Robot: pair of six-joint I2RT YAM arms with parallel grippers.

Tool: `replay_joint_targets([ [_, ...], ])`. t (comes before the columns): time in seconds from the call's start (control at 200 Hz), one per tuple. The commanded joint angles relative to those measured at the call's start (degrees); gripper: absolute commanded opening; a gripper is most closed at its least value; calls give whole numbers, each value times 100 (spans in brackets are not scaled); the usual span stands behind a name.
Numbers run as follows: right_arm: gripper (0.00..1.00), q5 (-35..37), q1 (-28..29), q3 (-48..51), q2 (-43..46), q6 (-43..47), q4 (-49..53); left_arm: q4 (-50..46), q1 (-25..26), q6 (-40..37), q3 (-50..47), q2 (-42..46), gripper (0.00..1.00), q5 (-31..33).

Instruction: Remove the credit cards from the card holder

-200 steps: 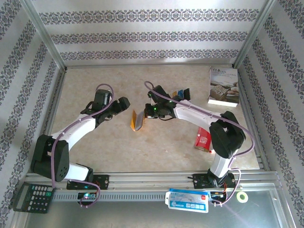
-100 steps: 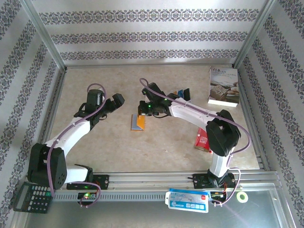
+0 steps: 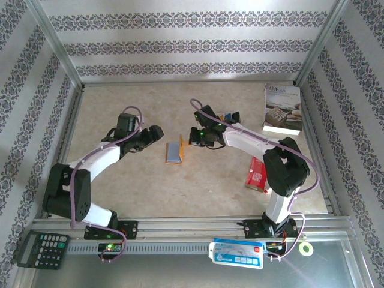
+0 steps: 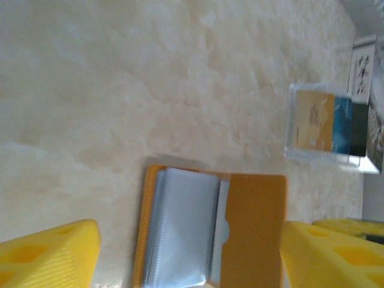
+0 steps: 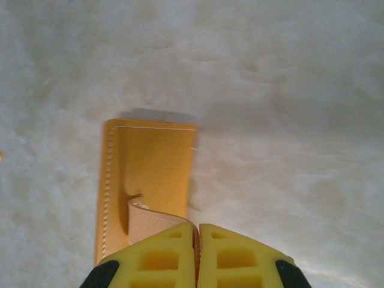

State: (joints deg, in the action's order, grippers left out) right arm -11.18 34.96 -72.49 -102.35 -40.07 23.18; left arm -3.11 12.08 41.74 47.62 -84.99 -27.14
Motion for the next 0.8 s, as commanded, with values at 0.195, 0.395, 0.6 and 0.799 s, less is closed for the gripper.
replay_joint_targets([
  [0.195,0,428,-209,428,157,204,116,299,868,-8,559,-740,52,-308],
  [0.395,0,570,-237,442,31,165,125,-156,1303,-88,1039,-1217,35,126],
  [0.6,0,598,-286,557,-31,101,23,-298,1555,-162,1481,-1726,20,135],
  [0.799,7,541,-454,569,105,350,-48,-520,1692,-227,1941,-2320,3,-25],
])
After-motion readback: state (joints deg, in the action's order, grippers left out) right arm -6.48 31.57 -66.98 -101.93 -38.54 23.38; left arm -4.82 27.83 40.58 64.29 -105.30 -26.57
